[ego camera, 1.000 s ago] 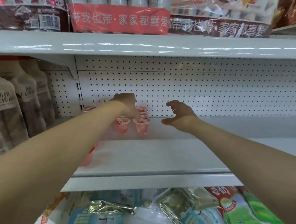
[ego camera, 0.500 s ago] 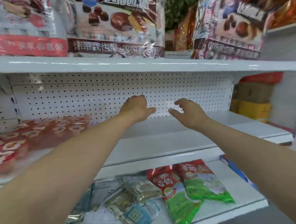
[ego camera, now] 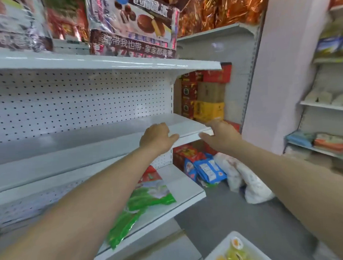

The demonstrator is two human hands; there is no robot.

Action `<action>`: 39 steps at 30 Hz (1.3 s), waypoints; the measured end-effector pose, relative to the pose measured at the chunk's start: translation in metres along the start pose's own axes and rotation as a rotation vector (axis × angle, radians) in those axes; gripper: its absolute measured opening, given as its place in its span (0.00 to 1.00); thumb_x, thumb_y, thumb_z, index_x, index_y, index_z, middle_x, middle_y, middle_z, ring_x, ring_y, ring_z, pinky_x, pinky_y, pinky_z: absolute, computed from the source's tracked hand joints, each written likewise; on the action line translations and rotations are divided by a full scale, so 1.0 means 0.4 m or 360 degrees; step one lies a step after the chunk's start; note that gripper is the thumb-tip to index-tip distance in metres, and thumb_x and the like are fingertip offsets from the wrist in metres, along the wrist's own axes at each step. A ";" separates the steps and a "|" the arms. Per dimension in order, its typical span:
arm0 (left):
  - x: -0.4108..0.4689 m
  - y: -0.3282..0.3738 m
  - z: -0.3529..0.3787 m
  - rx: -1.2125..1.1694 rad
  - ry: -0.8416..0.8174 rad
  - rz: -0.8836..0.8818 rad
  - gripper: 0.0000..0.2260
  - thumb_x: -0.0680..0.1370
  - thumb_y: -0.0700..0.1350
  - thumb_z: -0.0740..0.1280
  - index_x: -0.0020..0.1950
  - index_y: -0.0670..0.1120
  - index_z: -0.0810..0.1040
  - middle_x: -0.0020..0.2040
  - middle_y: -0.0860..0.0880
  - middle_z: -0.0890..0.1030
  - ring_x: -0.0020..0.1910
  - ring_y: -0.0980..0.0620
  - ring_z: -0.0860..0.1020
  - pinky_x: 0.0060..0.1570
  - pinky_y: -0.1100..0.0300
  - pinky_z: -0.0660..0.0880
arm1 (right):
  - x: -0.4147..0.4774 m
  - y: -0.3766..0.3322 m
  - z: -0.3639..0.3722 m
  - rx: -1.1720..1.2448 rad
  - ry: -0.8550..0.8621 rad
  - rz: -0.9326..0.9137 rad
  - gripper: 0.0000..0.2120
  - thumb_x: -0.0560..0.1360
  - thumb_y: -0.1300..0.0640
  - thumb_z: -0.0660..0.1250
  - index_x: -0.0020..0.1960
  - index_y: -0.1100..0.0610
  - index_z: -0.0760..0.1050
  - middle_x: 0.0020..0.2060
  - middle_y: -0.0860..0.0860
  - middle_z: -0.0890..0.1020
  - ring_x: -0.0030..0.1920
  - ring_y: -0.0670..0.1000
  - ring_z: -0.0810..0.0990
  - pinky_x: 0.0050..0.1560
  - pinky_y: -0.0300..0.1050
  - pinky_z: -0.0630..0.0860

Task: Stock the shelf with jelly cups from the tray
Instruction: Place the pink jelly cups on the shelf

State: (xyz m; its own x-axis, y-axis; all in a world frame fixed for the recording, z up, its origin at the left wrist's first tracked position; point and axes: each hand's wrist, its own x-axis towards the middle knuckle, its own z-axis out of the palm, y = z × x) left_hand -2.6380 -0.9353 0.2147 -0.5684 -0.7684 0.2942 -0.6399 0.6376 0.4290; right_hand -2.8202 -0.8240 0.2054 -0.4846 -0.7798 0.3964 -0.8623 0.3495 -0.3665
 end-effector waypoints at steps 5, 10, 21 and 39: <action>-0.002 0.133 0.180 -0.0034 -0.0160 0.0062 0.16 0.76 0.58 0.66 0.48 0.45 0.77 0.53 0.44 0.81 0.53 0.42 0.78 0.44 0.54 0.73 | -0.077 0.216 -0.020 -0.0052 -0.0077 0.0225 0.26 0.76 0.40 0.65 0.68 0.54 0.71 0.60 0.56 0.78 0.59 0.57 0.77 0.56 0.47 0.72; -0.003 0.207 0.370 -0.0019 -0.0363 0.0133 0.16 0.77 0.57 0.67 0.47 0.43 0.78 0.50 0.44 0.81 0.52 0.42 0.79 0.45 0.54 0.74 | -0.148 0.397 0.024 -0.0057 -0.0190 0.0461 0.27 0.76 0.40 0.65 0.69 0.54 0.71 0.64 0.56 0.77 0.62 0.57 0.75 0.58 0.45 0.70; -0.011 0.213 0.837 0.0006 -0.1002 0.0041 0.17 0.77 0.56 0.68 0.59 0.45 0.78 0.61 0.45 0.79 0.60 0.44 0.76 0.51 0.57 0.70 | -0.310 0.706 0.279 -0.0015 -0.0595 0.1036 0.27 0.76 0.39 0.65 0.68 0.54 0.71 0.64 0.56 0.76 0.64 0.57 0.74 0.61 0.48 0.71; -0.398 -0.126 1.343 0.0029 -0.2182 -0.0182 0.18 0.75 0.55 0.71 0.59 0.46 0.76 0.59 0.47 0.80 0.58 0.48 0.78 0.53 0.55 0.74 | -0.777 0.771 0.781 0.0647 -0.1607 0.1904 0.21 0.76 0.41 0.66 0.63 0.51 0.78 0.62 0.51 0.80 0.63 0.53 0.76 0.63 0.44 0.70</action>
State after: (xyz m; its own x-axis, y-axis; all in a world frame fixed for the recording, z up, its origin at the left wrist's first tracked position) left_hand -2.7931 -0.8152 -0.3126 -0.5565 -0.1531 -0.8166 -0.7177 0.5838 0.3796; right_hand -2.8896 -0.6362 -0.2937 -0.3846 -0.2393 -0.8915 0.0918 0.9511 -0.2949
